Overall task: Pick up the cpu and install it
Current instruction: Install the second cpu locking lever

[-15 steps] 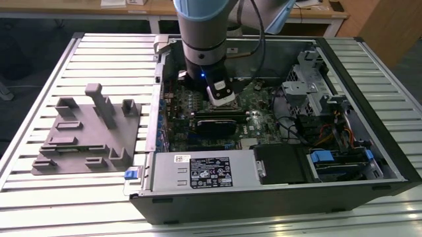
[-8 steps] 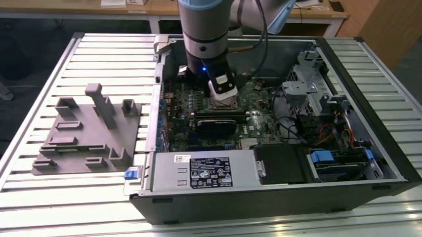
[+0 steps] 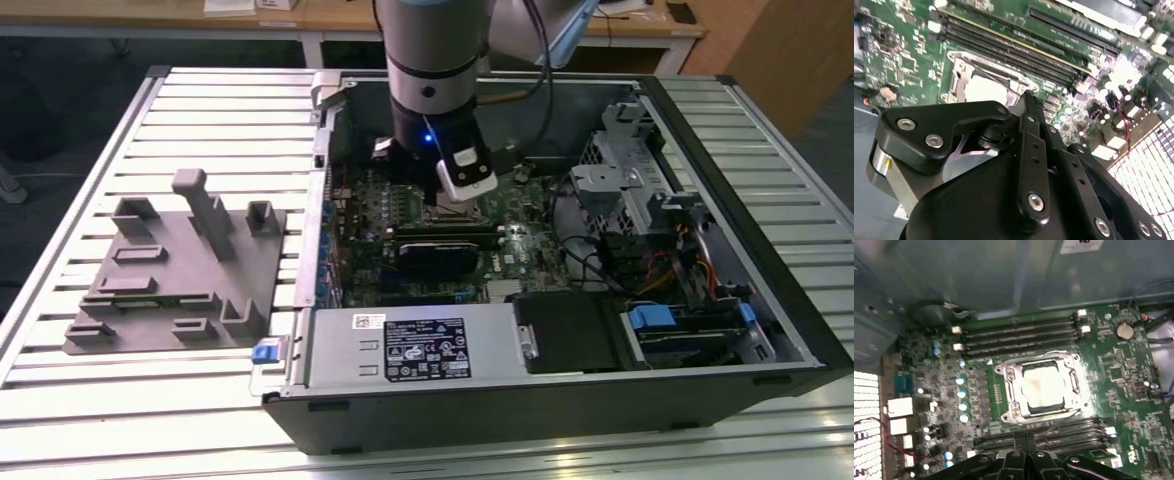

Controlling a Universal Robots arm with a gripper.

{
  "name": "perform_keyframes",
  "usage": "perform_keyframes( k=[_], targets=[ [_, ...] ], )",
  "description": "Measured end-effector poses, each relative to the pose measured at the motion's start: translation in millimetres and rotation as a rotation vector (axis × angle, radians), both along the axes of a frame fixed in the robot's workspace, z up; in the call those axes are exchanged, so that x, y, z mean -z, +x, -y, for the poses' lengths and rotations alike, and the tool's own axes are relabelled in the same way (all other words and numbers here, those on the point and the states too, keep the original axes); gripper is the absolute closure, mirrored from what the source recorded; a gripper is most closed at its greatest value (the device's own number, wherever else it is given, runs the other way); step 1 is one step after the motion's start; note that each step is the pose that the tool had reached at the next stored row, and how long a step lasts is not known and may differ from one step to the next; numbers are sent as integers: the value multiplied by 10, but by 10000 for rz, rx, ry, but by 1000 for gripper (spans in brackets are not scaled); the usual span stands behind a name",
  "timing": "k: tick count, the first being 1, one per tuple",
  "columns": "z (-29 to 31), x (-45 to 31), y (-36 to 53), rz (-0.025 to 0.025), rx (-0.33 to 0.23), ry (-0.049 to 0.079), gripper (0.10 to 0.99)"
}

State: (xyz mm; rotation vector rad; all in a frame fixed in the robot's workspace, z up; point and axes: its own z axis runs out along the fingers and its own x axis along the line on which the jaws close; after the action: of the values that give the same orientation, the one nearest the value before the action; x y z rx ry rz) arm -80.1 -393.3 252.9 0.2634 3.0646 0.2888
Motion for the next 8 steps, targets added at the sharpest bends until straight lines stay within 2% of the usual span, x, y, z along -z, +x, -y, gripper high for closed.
perform_keyframes(
  k=[4,8],
  targets=[
    [0,1,88,-4,1,-141,980],
    [0,42,115,-6,0,-179,980]
  ],
)
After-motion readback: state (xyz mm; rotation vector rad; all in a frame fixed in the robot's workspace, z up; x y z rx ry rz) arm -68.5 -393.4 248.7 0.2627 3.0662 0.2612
